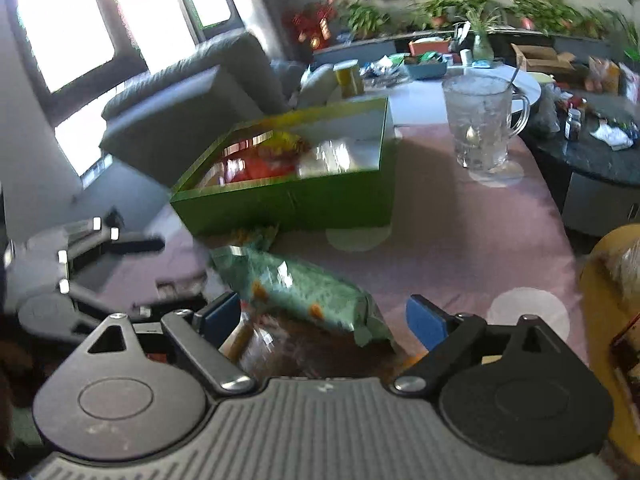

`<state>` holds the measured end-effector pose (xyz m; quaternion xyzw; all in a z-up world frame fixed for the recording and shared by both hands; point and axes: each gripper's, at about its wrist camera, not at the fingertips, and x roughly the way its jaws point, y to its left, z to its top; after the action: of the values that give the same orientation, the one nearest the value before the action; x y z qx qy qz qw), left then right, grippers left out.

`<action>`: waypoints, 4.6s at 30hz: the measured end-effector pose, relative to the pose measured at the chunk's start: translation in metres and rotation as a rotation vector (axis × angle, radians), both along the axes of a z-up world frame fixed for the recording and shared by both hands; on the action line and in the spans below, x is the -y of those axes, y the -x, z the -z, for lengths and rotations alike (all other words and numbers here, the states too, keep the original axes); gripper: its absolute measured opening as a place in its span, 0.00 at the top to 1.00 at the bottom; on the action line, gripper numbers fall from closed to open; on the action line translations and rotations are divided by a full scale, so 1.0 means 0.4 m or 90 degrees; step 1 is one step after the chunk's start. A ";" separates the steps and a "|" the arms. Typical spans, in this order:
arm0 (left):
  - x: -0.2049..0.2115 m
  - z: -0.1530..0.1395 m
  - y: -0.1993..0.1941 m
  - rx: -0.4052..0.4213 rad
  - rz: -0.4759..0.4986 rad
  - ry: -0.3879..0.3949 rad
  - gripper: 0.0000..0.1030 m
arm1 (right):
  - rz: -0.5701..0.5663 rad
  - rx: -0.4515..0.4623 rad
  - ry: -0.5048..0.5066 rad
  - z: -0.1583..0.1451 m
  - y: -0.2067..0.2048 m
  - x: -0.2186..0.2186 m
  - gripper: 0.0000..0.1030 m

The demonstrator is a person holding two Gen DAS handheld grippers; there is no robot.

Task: Organize snacks
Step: 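Move the right gripper down onto the green cracker bag, then close the right gripper on the green cracker bag and lift it, then carry the green cracker bag over the green box, then lower the cracker bag into the box and open the right gripper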

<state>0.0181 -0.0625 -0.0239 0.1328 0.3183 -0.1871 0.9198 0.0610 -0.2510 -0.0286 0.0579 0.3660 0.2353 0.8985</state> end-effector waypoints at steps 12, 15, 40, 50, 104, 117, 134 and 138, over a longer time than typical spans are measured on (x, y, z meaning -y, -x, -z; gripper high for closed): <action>0.010 0.008 -0.057 -0.024 -0.015 0.014 0.17 | 0.088 -0.032 0.030 0.047 -0.092 0.008 0.37; 0.016 0.005 -0.078 -0.027 -0.012 0.020 0.17 | 0.112 -0.035 0.022 0.047 -0.117 0.012 0.37; 0.047 0.035 -0.205 -0.088 -0.039 0.074 0.17 | 0.153 -0.109 -0.003 0.091 -0.248 0.046 0.37; 0.069 0.056 -0.249 -0.142 -0.027 0.110 0.23 | 0.124 -0.131 -0.049 0.094 -0.251 0.062 0.37; -0.010 -0.152 -0.398 0.019 -0.035 0.103 0.33 | 0.027 -0.006 -0.149 -0.114 -0.395 -0.064 0.51; -0.027 -0.076 -0.560 -0.018 -0.066 0.093 0.32 | 0.049 -0.056 -0.152 -0.049 -0.522 -0.096 0.51; -0.110 -0.104 -0.430 0.023 -0.119 0.079 0.22 | 0.085 -0.008 -0.114 -0.073 -0.414 -0.041 0.50; -0.126 -0.115 -0.382 0.025 -0.125 0.083 0.21 | 0.072 0.002 -0.111 -0.094 -0.366 -0.027 0.48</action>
<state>0.1710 -0.0121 0.0223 0.0449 0.2991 -0.1140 0.9463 0.2073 -0.2402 0.0091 0.1561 0.3391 0.2155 0.9023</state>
